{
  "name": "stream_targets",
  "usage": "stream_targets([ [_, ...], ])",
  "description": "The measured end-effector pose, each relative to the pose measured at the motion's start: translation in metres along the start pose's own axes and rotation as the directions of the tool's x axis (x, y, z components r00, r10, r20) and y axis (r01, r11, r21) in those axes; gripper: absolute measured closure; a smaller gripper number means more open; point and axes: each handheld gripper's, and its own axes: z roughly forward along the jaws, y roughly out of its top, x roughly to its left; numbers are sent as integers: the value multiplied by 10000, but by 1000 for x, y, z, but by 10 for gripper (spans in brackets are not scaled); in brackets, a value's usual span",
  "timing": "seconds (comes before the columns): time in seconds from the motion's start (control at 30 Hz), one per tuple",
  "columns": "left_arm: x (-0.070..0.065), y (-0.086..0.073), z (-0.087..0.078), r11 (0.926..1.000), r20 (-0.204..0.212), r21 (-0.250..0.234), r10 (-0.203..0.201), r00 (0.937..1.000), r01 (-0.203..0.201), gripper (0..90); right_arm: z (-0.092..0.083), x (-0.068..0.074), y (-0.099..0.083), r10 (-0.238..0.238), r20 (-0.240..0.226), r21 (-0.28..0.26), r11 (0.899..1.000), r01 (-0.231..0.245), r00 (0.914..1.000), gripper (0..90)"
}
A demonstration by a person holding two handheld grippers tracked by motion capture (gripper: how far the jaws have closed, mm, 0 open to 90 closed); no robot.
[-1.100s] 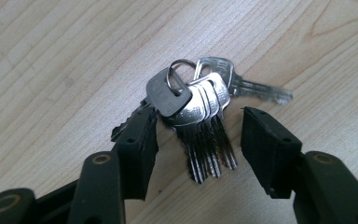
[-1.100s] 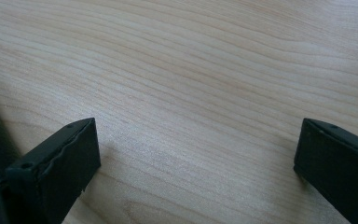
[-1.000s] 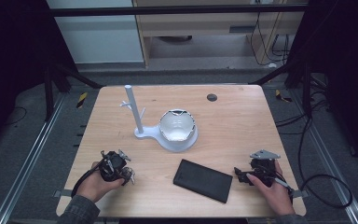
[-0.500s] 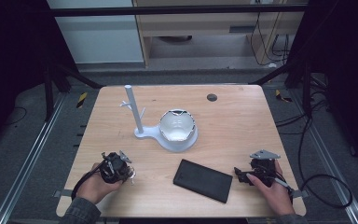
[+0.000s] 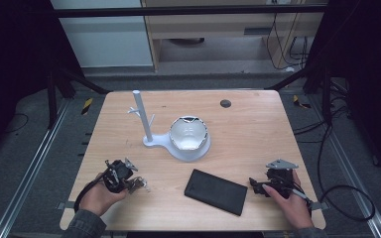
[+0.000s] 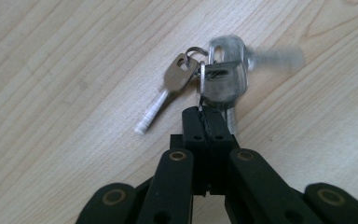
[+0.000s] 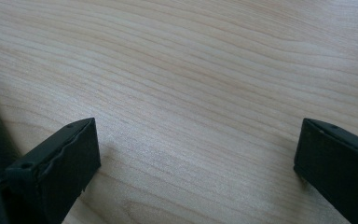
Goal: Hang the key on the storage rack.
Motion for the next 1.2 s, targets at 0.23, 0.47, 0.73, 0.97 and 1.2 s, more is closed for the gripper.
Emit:
stream_targets([
  [0.23,1,0,2,10000,51,93,9,10000,-10,900,0,0,0,3,1,1,10000,-3,10000,4],
  [0.47,7,0,-18,9998,295,-221,-10,9996,17,900,0,0,0,-2,-1,0,10000,2,10000,4],
  [0.73,17,14,-69,9976,159,-672,147,9998,-136,900,0,0,0,0,0,3,10000,0,10000,4],
  [0.97,32,41,-116,9938,-115,-1070,305,9995,-315,900,0,0,0,-2,0,1,10000,2,10000,4],
  [1.2,46,67,-146,9940,-379,-968,480,9981,-515,900,0,0,0,-35,21,4,10000,35,10000,4],
])
